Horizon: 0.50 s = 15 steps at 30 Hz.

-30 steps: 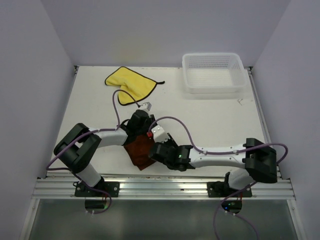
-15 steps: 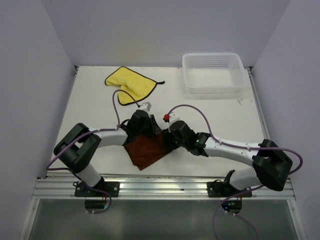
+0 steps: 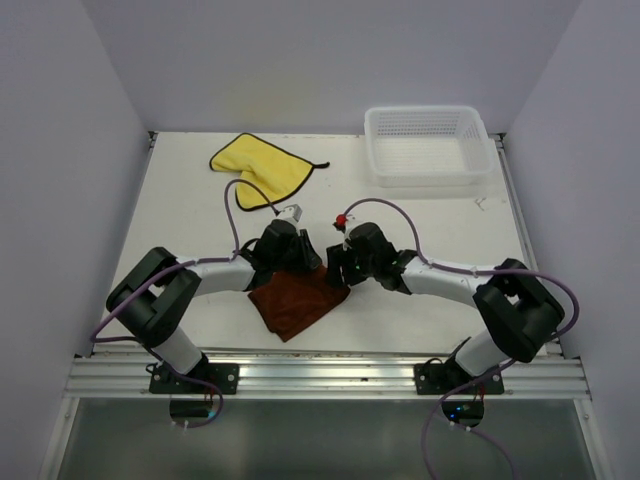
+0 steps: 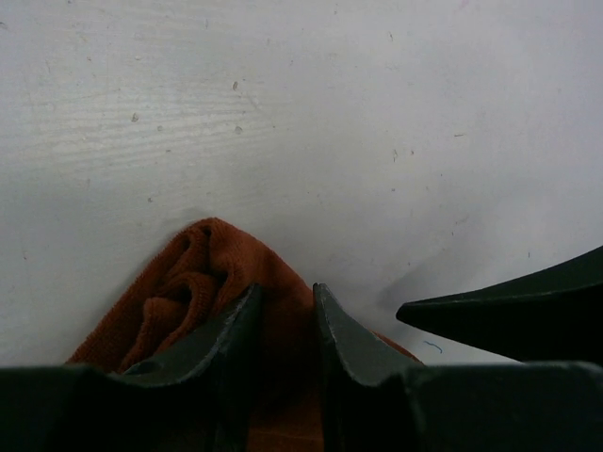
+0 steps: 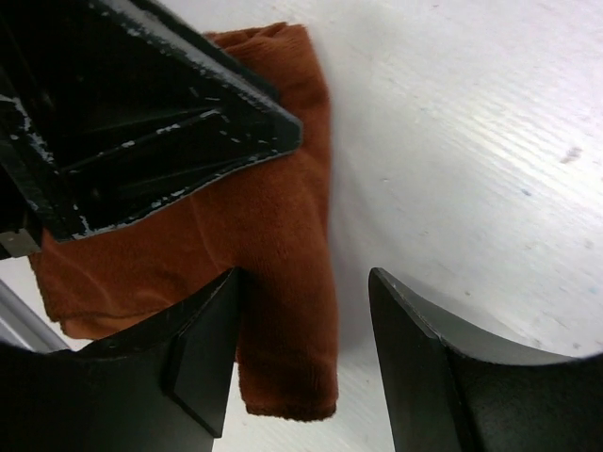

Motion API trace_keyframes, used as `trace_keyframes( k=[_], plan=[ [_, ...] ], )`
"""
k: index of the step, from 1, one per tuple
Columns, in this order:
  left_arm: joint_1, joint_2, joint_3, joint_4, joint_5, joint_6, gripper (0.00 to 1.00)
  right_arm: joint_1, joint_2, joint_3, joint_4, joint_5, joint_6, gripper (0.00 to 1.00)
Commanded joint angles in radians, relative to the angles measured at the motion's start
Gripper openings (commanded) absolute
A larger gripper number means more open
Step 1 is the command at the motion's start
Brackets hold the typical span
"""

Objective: Roll the towels
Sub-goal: Roll the towel

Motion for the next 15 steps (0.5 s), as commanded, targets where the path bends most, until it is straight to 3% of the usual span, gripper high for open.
trace_keyframes(
  k=[1, 7, 11, 15],
  plan=[
    [-0.003, -0.016, 0.007, -0.042, -0.023, 0.019, 0.33, 0.0, 0.029, -0.02, 0.115, -0.143, 0.008, 0.59],
    [-0.003, -0.013, 0.032, -0.049, -0.023, 0.017, 0.33, 0.0, 0.065, -0.047, 0.146, -0.197, 0.018, 0.48],
    [-0.003, -0.017, 0.107, -0.092, -0.041, 0.042, 0.33, 0.0, 0.062, -0.064, 0.131, -0.145, 0.014, 0.3],
    [0.0, -0.052, 0.159, -0.152, -0.102, 0.063, 0.42, 0.0, 0.069, -0.063, 0.111, -0.092, 0.015, 0.2]
  ],
)
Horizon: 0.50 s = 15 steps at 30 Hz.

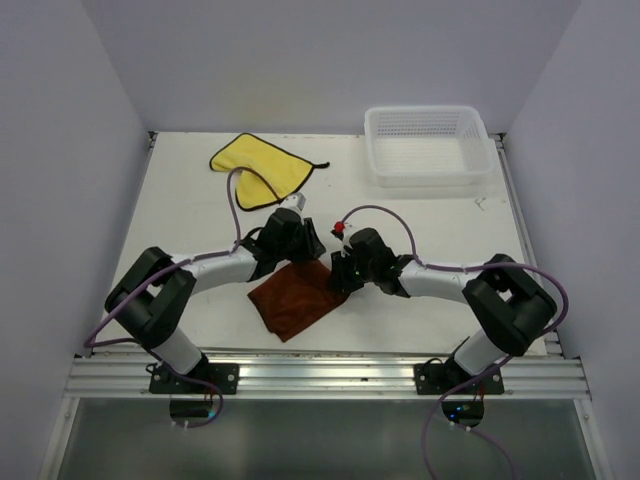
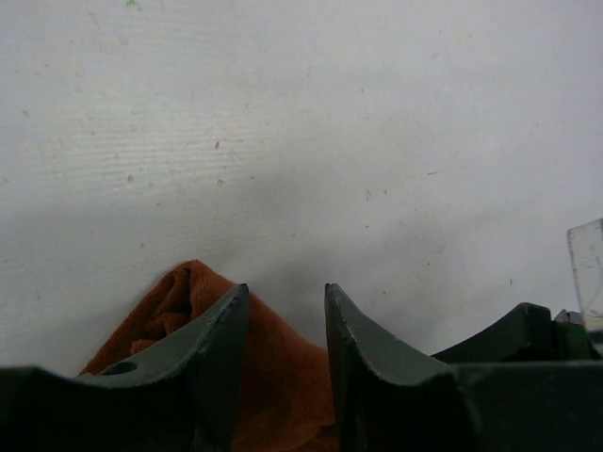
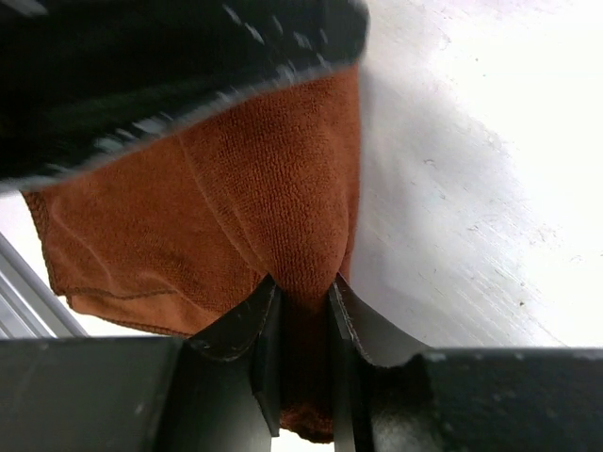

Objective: Roll the towels
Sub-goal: Roll the towel

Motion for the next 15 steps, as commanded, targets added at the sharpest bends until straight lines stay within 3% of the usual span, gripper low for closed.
trace_keyframes(
  k=[1, 8, 15],
  plan=[
    [0.0, -0.091, 0.057, -0.056, -0.091, 0.041, 0.43, 0.001, 0.009, -0.01, 0.0, 0.048, 0.004, 0.17],
    [0.0, -0.344, -0.099, -0.094, -0.243, 0.022, 0.46, -0.004, 0.037, 0.004, 0.0, 0.075, 0.039, 0.12],
    [-0.006, -0.49, -0.291, -0.042, -0.238, -0.064, 0.29, -0.018, 0.068, 0.004, 0.032, 0.068, 0.097, 0.09]
  ],
)
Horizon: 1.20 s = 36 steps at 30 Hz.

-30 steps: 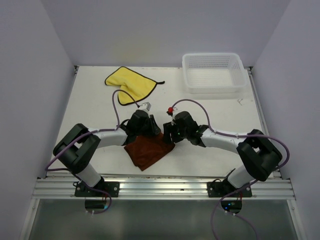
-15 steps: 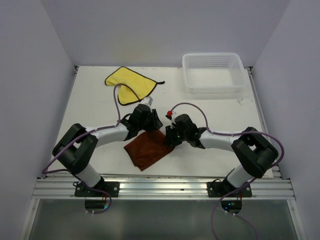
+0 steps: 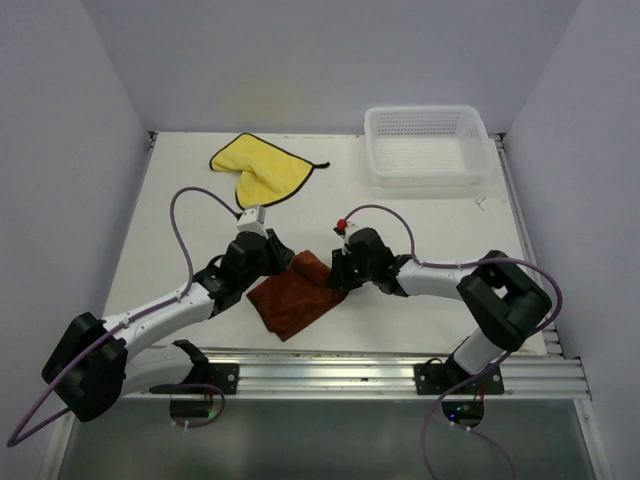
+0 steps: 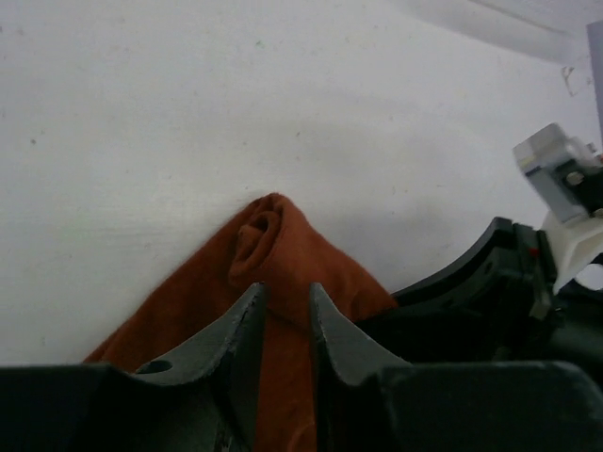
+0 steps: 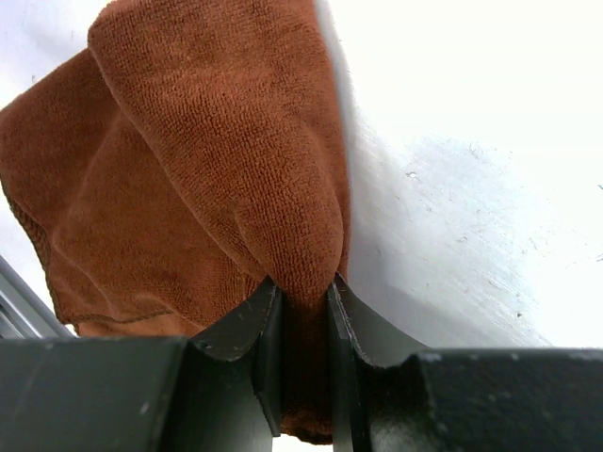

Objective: Roll the towels
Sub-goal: Roll the towel

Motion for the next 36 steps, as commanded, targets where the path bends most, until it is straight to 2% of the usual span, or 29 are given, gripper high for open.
trace_keyframes(
  k=[1, 5, 8, 18, 32, 36],
  plan=[
    [-0.009, -0.011, -0.079, 0.021, -0.031, -0.051, 0.27, -0.013, 0.034, 0.002, -0.003, 0.034, 0.038, 0.09],
    [-0.042, 0.019, -0.111, 0.047, -0.028, -0.061, 0.08, -0.022, 0.029, 0.01, -0.012, 0.037, 0.052, 0.08],
    [-0.085, 0.047, -0.13, 0.058, -0.039, -0.077, 0.0, -0.031, 0.026, 0.019, -0.024, 0.043, 0.064, 0.08],
    [-0.17, 0.194, -0.165, 0.116, -0.042, -0.109, 0.0, -0.05, 0.029, 0.05, -0.06, 0.043, 0.117, 0.05],
    [-0.24, 0.237, -0.161, 0.109, -0.093, -0.118, 0.0, -0.076, 0.031, 0.102, -0.133, 0.057, 0.195, 0.03],
    [-0.246, 0.24, -0.156, 0.096, -0.096, -0.121, 0.0, -0.076, 0.006, 0.103, -0.141, 0.089, 0.152, 0.02]
  ],
)
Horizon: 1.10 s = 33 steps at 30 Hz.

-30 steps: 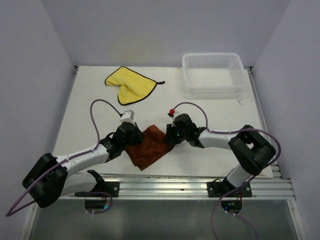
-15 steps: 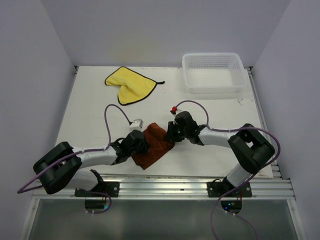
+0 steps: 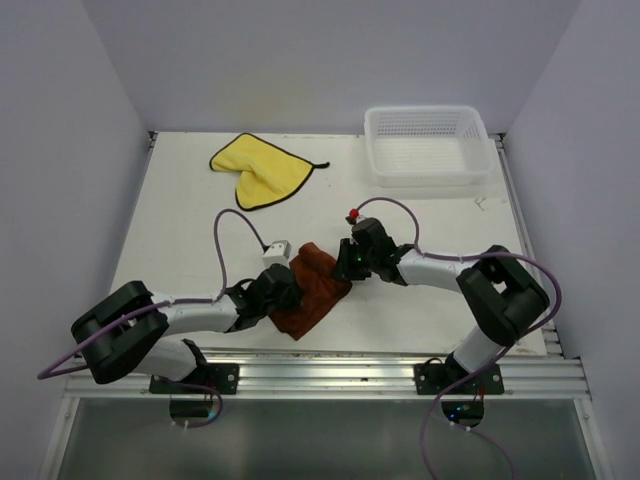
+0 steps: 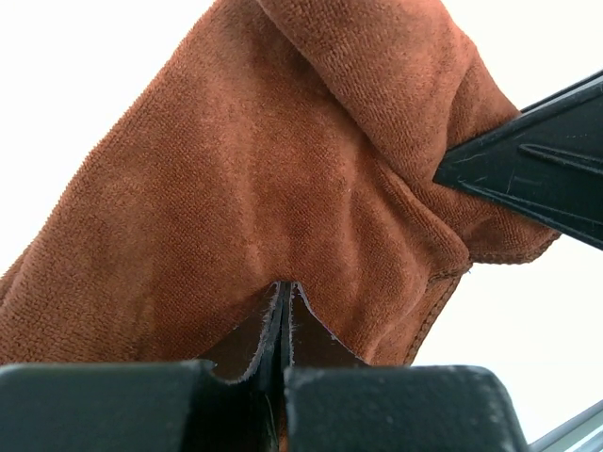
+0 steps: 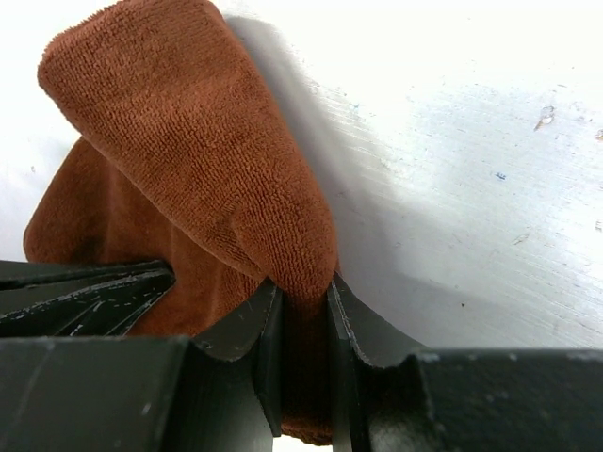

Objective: Roll the towels
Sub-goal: Roll the towel

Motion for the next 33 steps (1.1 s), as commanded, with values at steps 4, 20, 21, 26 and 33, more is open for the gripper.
trace_keyframes(
  k=[4, 20, 21, 26, 33],
  plan=[
    [-0.015, 0.019, -0.001, -0.032, -0.005, -0.027, 0.0, 0.008, -0.054, 0.03, -0.087, 0.125, -0.082, 0.01],
    [-0.034, 0.022, 0.048, -0.038, 0.0, -0.027, 0.0, 0.172, -0.069, 0.06, -0.155, 0.424, -0.105, 0.0],
    [-0.034, 0.02, 0.054, -0.044, -0.004, -0.023, 0.0, 0.177, -0.069, 0.06, -0.153, 0.432, -0.104, 0.0],
    [-0.034, 0.005, 0.092, -0.078, -0.02, -0.011, 0.0, 0.202, -0.057, 0.063, -0.155, 0.467, -0.104, 0.0],
    [-0.026, -0.02, 0.221, -0.176, -0.071, 0.052, 0.0, 0.226, -0.06, 0.043, -0.125, 0.514, -0.121, 0.0]
  ],
)
